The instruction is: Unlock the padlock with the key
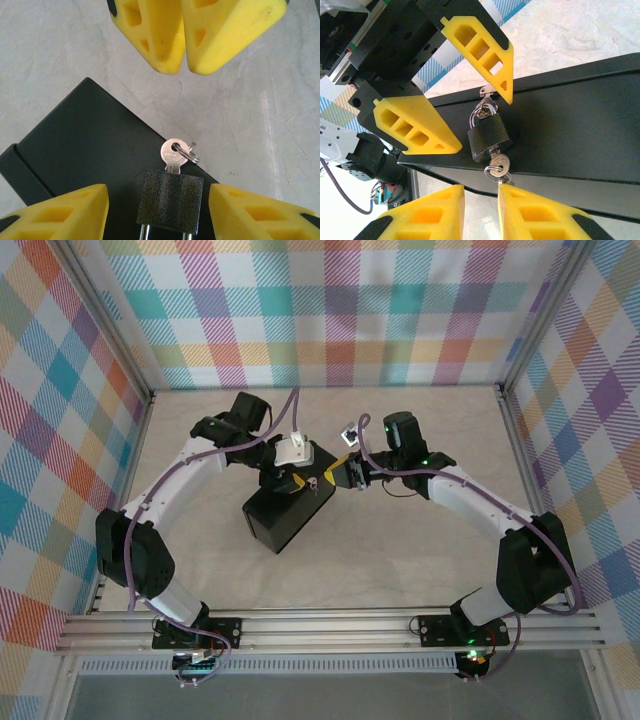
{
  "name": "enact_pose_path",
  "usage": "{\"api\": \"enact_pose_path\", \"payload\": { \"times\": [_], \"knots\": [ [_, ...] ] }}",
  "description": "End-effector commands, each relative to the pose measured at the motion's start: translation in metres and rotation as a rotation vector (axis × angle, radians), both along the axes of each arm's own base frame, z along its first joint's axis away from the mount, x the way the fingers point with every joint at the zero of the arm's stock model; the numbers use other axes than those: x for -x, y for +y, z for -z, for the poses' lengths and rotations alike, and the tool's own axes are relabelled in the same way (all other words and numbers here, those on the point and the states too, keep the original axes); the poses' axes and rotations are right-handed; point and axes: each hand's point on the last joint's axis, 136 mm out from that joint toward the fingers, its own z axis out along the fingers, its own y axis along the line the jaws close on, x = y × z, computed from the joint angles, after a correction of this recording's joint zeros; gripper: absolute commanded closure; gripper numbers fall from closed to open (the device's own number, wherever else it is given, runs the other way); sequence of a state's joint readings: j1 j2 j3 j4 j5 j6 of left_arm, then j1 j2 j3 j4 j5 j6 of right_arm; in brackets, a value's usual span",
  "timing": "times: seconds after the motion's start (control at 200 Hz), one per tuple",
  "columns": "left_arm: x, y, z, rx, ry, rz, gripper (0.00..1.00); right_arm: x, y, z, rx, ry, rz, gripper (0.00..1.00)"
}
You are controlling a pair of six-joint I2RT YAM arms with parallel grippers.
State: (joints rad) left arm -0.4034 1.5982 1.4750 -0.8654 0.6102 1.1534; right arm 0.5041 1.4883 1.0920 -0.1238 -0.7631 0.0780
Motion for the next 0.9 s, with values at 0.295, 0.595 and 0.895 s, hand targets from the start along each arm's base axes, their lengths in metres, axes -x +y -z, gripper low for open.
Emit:
{"api": "enact_pose_path", "payload": {
  "times": [0.295, 0.595, 0.895],
  "knots": [
    [-0.008, 0.003, 0.023, -0.045, 0.022, 0.017, 0.44, 0.001, 0.007, 0.015, -0.028, 0.243, 0.037, 0.76],
    [-0.009, 0.003, 0.029, -0.057, 0.040, 0.021, 0.50, -0.012, 0.020, 0.025, -0.043, 0.353, 0.099, 0.80],
    [-0.008, 0.005, 0.034, -0.061, 0.051, 0.013, 0.54, -0.015, 0.023, 0.034, -0.041, 0.369, 0.117, 0.82]
  ]
}}
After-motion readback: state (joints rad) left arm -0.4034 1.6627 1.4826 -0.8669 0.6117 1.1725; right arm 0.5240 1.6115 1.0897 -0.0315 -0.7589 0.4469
